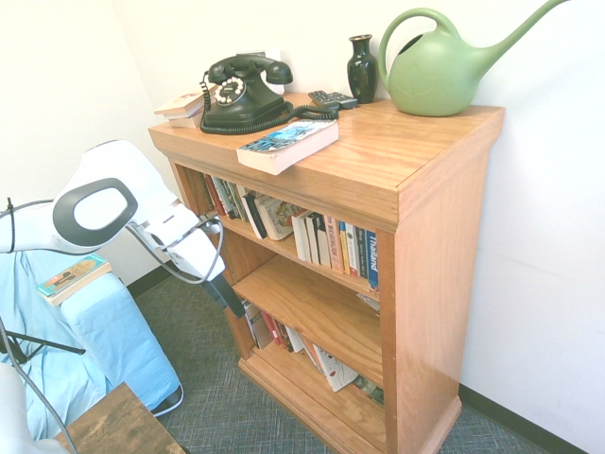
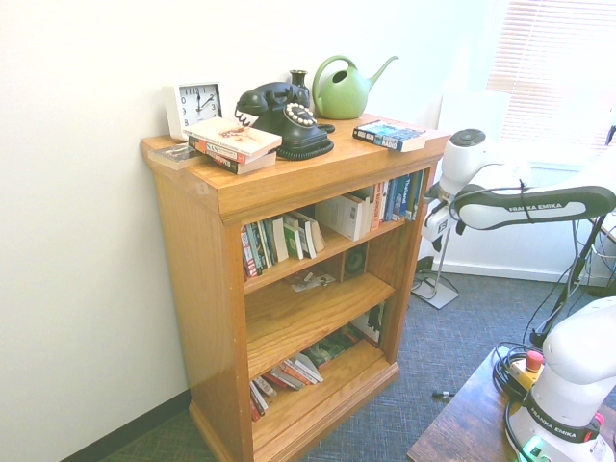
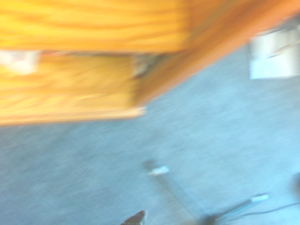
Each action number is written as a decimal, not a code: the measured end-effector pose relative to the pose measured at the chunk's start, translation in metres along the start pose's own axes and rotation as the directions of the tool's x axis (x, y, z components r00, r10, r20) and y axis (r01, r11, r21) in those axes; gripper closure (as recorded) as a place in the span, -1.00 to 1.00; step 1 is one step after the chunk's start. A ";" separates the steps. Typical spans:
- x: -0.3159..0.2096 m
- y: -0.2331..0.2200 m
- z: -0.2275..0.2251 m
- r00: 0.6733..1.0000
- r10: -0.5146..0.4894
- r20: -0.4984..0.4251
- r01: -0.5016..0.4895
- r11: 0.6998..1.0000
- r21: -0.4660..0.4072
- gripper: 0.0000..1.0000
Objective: Shelf the books
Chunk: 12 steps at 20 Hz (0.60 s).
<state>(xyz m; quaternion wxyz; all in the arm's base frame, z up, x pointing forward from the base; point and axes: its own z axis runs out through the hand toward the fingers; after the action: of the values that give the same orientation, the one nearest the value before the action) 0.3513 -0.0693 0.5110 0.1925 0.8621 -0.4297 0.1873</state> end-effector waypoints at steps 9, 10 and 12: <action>0.045 0.011 -0.063 0.921 -0.163 -0.355 0.110 0.980 -0.165 -1.00; 0.046 0.009 -0.068 0.906 -0.184 -0.381 0.122 0.976 -0.182 -1.00; 0.044 0.002 -0.076 0.876 -0.226 -0.426 0.142 0.965 -0.221 -1.00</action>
<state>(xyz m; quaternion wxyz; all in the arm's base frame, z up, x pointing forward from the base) 0.3627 -0.0620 0.5978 0.3813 0.8115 -0.3051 0.3208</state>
